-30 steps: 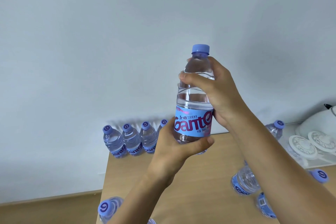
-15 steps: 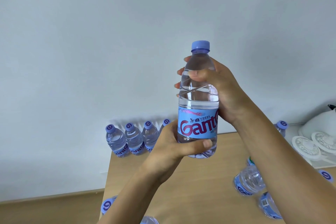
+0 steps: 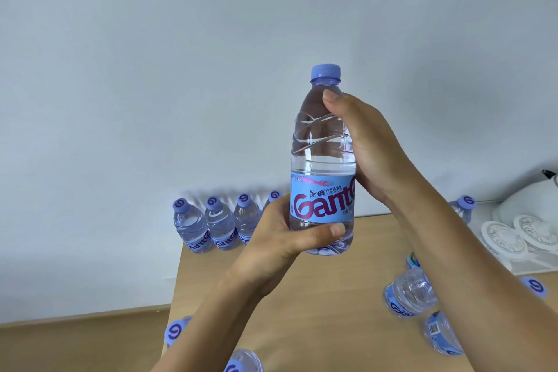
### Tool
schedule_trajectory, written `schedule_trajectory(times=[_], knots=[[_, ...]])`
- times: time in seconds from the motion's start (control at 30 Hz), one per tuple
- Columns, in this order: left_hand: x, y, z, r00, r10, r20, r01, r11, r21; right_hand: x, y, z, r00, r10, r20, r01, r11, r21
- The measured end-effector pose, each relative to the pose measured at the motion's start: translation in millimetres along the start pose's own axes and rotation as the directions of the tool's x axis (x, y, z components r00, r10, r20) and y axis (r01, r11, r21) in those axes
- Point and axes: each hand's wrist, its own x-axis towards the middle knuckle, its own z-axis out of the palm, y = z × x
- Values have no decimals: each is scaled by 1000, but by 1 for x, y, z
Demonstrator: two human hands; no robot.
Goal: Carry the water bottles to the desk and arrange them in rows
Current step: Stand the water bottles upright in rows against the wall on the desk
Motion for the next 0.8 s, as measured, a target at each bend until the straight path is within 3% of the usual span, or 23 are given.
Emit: schedule_trajectory(times=[0.33,0.47,0.8], knots=[[3,-8,-6,1000,-30,3,30,998,46,1,16,-8,999,21,-46,-22,1000,-17],[7,-19,-14,997,-70,31,64,985,163,-1,24,-12,999,31,-31,-33,997,-70],[16,-81,-52,982,-184,-52,190,923,335,-22,72,-31,974,204,100,-139,882,-451]])
